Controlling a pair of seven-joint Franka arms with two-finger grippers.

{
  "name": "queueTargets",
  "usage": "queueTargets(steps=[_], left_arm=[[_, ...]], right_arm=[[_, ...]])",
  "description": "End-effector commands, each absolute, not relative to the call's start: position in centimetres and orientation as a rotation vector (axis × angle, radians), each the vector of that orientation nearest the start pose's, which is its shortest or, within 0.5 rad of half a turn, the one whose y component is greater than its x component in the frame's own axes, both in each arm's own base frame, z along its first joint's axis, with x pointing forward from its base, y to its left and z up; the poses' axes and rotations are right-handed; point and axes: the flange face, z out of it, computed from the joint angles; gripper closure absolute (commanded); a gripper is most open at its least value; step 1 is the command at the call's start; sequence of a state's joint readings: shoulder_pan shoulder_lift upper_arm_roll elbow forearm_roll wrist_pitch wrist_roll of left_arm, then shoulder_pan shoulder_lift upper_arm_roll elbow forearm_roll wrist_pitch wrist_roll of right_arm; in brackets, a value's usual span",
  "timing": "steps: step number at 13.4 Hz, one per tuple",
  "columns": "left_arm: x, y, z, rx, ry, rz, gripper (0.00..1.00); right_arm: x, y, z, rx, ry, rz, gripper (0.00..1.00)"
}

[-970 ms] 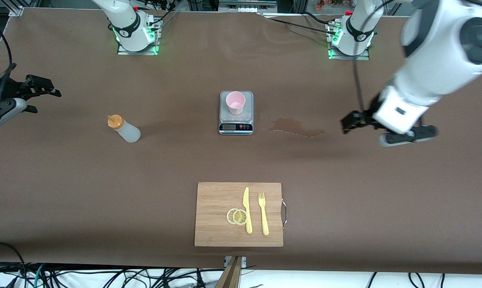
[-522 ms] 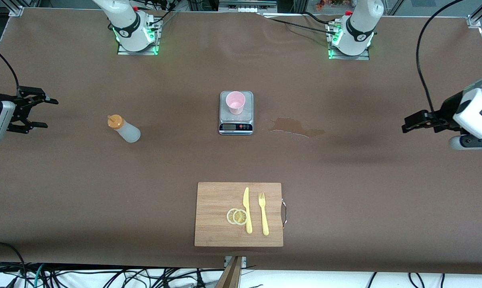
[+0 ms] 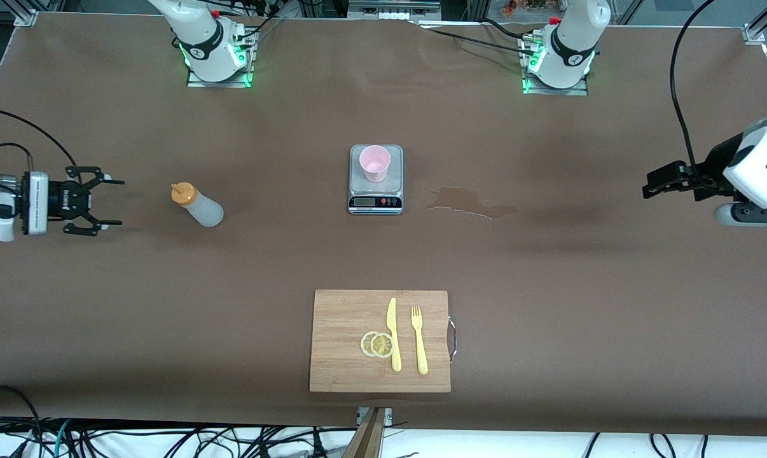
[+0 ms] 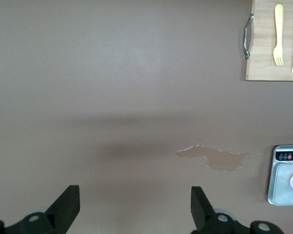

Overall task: Add sauce to pink cup with both arms
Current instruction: 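Reach the right gripper to the white sauce bottle and grasp it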

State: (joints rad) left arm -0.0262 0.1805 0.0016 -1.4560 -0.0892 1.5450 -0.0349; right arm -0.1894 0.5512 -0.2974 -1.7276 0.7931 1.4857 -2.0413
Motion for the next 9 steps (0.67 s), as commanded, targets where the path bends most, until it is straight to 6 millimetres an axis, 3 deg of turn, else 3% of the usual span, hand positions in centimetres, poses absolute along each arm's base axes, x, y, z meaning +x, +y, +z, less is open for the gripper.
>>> queueTargets(steps=[1,3,5,9], left_arm=[[59.7,-2.6,58.0,-3.203,-0.027,0.164,0.00],[59.8,-2.8,57.6,-3.201,-0.022,0.194,0.00],[60.2,-2.9,56.8,-3.199,-0.020,0.216,0.00],[60.2,-3.2,56.8,-3.199,-0.010,0.216,0.00]], right_arm=[[55.8,-18.9,22.2,-1.621,-1.358,-0.603,0.00],[55.1,-17.7,18.4,-1.475,-1.339,-0.696,0.00],[54.7,-16.2,15.9,-1.358,-1.352,-0.789,0.00],[55.1,-13.4,13.3,-1.203,-1.415,-0.920,0.00]])
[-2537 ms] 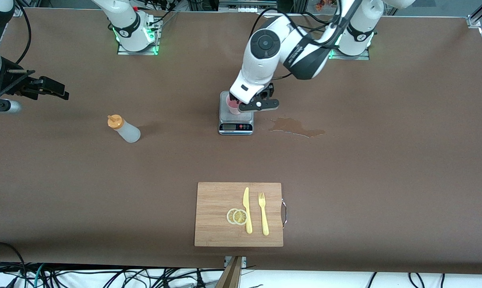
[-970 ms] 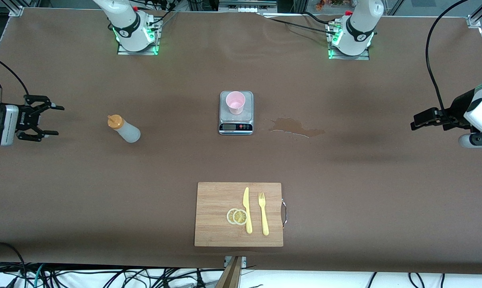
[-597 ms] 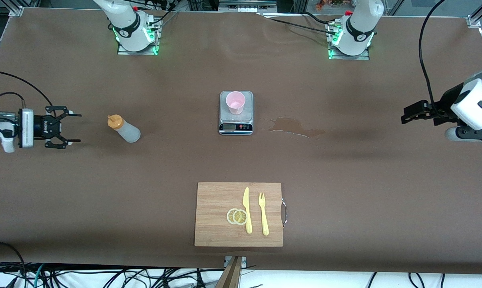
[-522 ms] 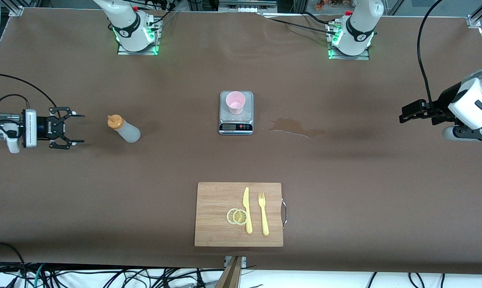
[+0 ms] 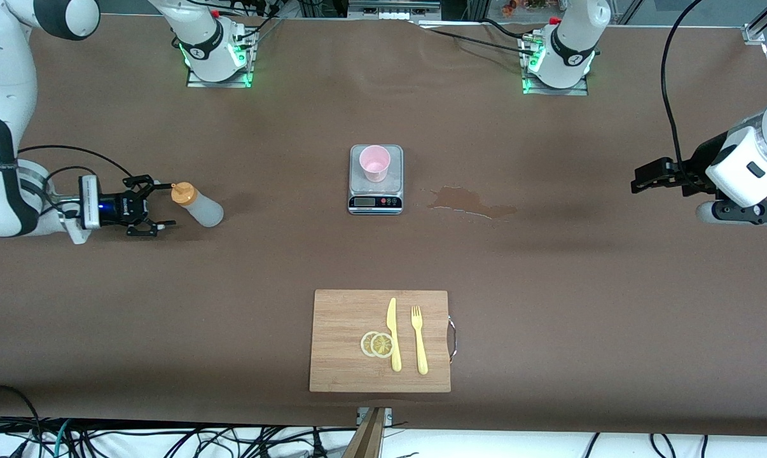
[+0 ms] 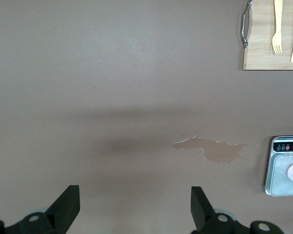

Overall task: Add sauce to pink cup with both arms
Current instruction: 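Reach the right gripper to the white sauce bottle and grasp it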

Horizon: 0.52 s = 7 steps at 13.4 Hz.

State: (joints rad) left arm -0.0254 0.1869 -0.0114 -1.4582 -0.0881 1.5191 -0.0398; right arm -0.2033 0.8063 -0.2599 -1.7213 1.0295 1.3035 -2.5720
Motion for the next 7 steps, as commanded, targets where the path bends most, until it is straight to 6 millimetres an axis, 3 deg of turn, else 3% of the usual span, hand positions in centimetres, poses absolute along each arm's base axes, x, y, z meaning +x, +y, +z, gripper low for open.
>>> queueTargets(steps=[1,6,7], left_arm=[[60.2,-3.1,56.7,-3.199,-0.012,0.219,0.00],[60.2,-3.2,56.7,-3.200,-0.008,0.219,0.00],[60.2,-3.4,56.7,-3.200,-0.003,0.219,0.00]], right_arm=[[55.3,-12.4,12.8,-1.162,-1.434,-0.954,0.00],[54.6,-10.1,10.4,-1.060,-1.432,-1.019,0.01],[54.4,-10.1,9.9,-1.060,-1.424,-1.015,0.11]])
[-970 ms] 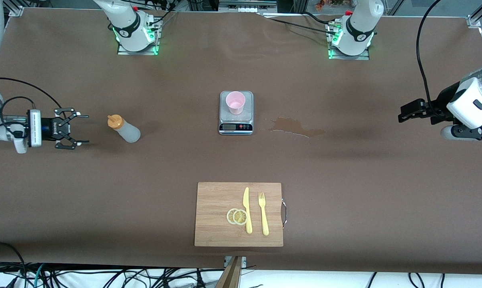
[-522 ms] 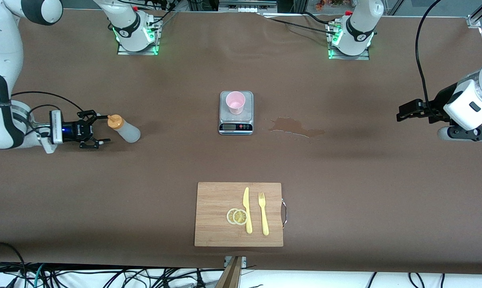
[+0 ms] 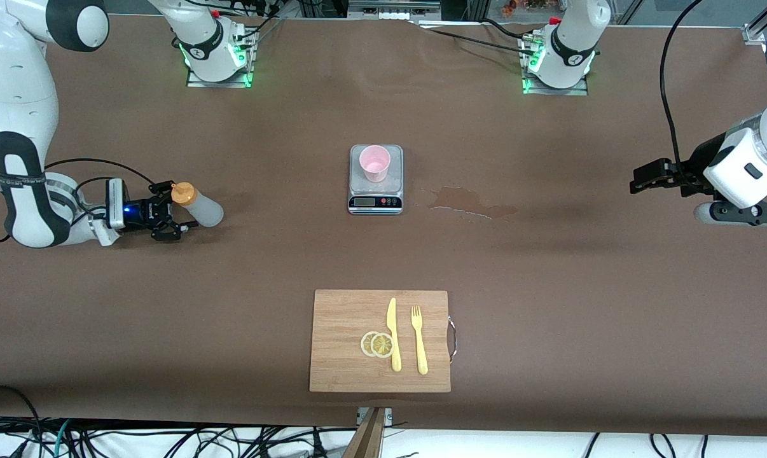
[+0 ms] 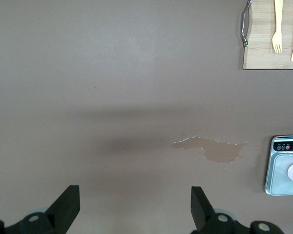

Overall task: Add sauce to pink cup with both arms
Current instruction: 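Reach the right gripper to the white sauce bottle and grasp it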

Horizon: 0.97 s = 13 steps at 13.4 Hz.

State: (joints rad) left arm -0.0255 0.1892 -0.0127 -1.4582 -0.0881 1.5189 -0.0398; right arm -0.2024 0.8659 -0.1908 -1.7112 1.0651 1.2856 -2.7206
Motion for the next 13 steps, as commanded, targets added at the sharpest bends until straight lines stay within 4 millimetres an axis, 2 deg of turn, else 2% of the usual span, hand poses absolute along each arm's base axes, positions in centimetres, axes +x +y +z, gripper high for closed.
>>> queueTargets(steps=[1,2,3,5,6,8,13], left_arm=[[60.4,-3.2,56.3,-3.201,-0.008,0.229,0.00],[60.5,-2.9,56.2,-3.202,-0.015,0.231,0.00],[60.5,-2.9,56.2,-3.202,-0.015,0.231,0.00],[60.5,-3.3,56.3,-3.202,-0.005,0.229,0.00],[60.6,-3.3,56.6,-3.200,-0.003,0.216,0.00],[60.6,-3.4,56.8,-3.202,-0.002,0.209,0.00],[60.6,-3.5,56.8,-3.203,0.003,0.209,0.00]], right_arm=[[54.4,-10.2,9.9,-1.065,-1.415,-1.015,0.36],[54.5,-10.2,10.0,-1.074,-1.406,-1.012,0.72],[54.5,-10.2,10.1,-1.088,-1.388,-0.993,0.89],[55.0,-9.6,11.3,-1.114,-1.347,-0.936,0.91],[55.6,-9.5,12.8,-1.147,-1.327,-0.896,0.91],[57.3,-7.9,16.3,-1.208,-1.342,-0.823,0.91],[61.0,-0.6,26.2,-1.386,-1.578,-0.624,0.91]])
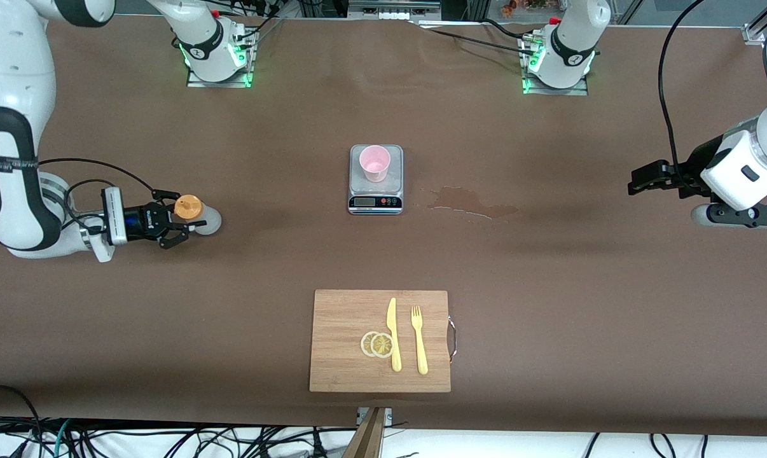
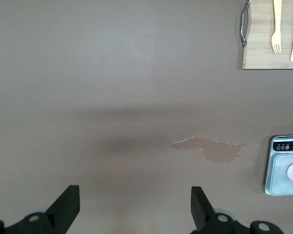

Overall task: Add sauce to pink cup with both arms
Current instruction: 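Reach the right gripper to the white sauce bottle and grasp it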

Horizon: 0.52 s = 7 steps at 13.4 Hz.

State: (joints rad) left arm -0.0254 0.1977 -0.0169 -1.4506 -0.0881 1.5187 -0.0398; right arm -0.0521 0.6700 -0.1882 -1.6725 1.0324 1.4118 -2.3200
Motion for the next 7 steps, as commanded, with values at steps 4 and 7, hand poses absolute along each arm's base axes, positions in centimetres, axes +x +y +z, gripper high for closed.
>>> queueTargets(steps=[4,7], left_arm=[[60.6,-3.5,56.8,-3.203,0.003,0.209,0.00],[60.6,-3.5,56.8,-3.203,0.003,0.209,0.00]], right_arm=[[61.5,8.7,31.9,-1.494,-1.792,-0.403,0.91],[59.1,14.3,34.7,-1.594,-1.902,-0.234,0.91]])
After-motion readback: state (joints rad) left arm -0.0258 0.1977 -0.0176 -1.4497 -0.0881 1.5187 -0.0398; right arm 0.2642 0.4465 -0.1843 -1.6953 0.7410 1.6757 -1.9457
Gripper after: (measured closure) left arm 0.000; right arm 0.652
